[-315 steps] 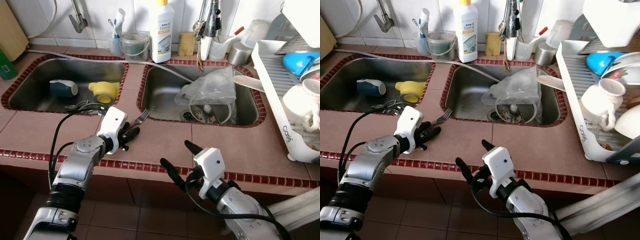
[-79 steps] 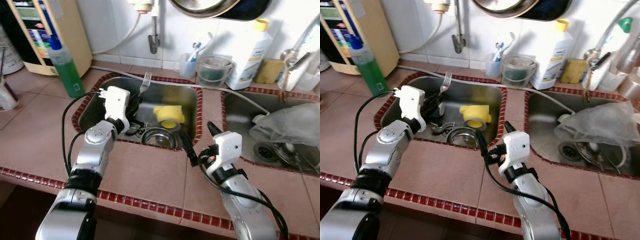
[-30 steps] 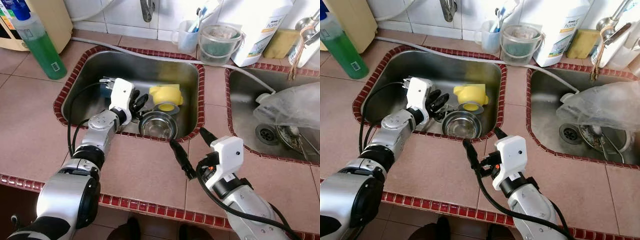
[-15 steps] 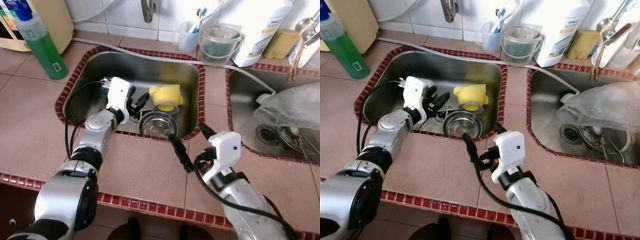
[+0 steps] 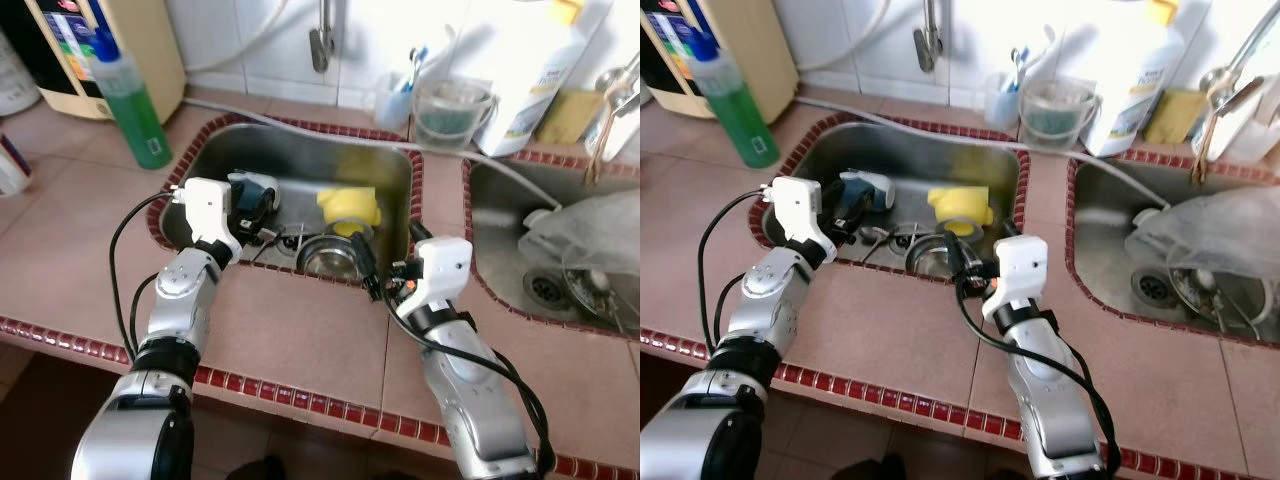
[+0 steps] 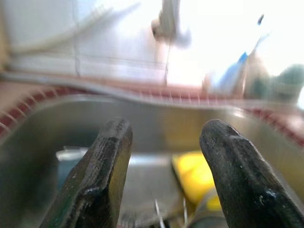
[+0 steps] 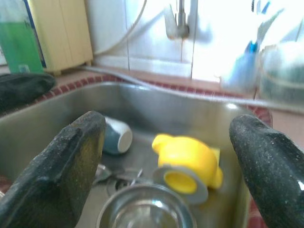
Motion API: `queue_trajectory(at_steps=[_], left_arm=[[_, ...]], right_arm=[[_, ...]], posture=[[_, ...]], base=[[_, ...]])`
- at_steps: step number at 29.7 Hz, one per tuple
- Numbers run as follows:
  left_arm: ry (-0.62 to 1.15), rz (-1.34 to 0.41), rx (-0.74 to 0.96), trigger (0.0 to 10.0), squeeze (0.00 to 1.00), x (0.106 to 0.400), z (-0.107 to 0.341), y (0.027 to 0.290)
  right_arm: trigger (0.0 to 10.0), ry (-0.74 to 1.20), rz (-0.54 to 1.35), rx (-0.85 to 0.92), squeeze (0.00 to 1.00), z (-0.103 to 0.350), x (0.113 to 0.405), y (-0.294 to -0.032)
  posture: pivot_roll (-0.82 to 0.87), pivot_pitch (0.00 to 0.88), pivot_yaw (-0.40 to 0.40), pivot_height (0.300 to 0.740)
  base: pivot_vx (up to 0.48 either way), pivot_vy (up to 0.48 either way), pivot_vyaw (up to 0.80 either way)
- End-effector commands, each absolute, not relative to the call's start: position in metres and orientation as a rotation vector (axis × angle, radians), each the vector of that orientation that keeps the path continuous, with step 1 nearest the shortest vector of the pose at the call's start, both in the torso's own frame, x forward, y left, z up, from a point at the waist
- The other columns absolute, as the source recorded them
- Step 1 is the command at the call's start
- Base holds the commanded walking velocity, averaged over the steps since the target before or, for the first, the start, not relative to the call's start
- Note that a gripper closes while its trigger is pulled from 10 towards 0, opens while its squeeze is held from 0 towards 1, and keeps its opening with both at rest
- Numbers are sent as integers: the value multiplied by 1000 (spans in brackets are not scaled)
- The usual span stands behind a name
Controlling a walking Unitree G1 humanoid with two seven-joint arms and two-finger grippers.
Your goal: Kitchen organization
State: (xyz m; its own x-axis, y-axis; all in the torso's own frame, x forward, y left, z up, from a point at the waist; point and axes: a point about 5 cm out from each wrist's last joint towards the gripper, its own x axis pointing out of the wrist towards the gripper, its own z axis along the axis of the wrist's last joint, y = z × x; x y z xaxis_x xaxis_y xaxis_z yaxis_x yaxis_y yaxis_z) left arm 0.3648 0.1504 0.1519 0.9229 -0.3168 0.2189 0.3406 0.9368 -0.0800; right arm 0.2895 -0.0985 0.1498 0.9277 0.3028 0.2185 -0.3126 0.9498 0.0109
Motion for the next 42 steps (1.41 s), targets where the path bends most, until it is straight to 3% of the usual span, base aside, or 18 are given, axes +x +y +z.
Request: queue_trajectory(at_steps=[1, 13, 25, 42], left_arm=[[-243, -292, -141, 10000, 0, 361, 154, 157], [-198, -215, -119, 10000, 0, 330, 123, 151], [-180, -172, -104, 10000, 0, 326, 124, 156], [-158, -174, -69, 10000, 0, 332, 124, 152]], right_arm=[[10000, -220, 312, 34, 0, 145, 292, -99], [10000, -238, 222, 9, 0, 124, 302, -117], [10000, -277, 212, 3, 0, 124, 306, -117], [10000, -309, 66, -36, 0, 124, 296, -148]], posture=[[-144, 0, 30, 740], [-129, 0, 42, 740], [-124, 0, 38, 740], [-250, 0, 86, 740]], base=[[0, 0, 0], [0, 0, 0], [0, 0, 0], [0, 0, 0]])
